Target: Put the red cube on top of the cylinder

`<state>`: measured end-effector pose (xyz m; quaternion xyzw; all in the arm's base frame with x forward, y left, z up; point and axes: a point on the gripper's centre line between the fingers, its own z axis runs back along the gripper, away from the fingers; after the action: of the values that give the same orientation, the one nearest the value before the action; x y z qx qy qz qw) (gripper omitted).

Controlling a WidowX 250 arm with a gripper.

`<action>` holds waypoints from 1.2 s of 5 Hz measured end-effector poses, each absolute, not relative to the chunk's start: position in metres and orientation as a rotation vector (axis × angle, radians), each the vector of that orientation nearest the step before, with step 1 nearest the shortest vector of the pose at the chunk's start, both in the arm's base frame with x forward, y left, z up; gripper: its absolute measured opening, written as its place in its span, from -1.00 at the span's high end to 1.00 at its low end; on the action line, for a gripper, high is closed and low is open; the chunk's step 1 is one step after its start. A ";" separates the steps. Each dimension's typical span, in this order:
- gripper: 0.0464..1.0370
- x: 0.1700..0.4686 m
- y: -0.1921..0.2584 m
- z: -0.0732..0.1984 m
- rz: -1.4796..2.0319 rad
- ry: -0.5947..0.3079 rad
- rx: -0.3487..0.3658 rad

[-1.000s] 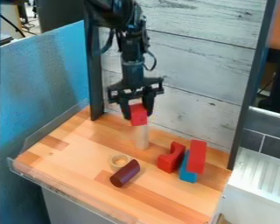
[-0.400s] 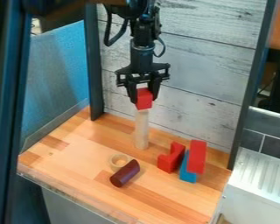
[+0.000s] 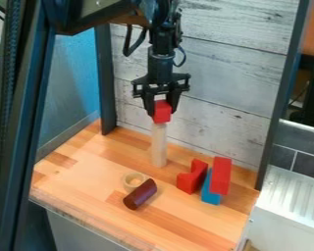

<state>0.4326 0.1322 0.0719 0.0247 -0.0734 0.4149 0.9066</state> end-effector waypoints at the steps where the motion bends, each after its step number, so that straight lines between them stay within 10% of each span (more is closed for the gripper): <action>1: -0.09 0.434 0.134 0.073 0.859 -0.144 0.060; 6: -0.09 0.432 0.135 0.057 0.851 -0.128 0.102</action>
<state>0.4321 0.1346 0.0566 0.0493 -0.0621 0.4124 0.9076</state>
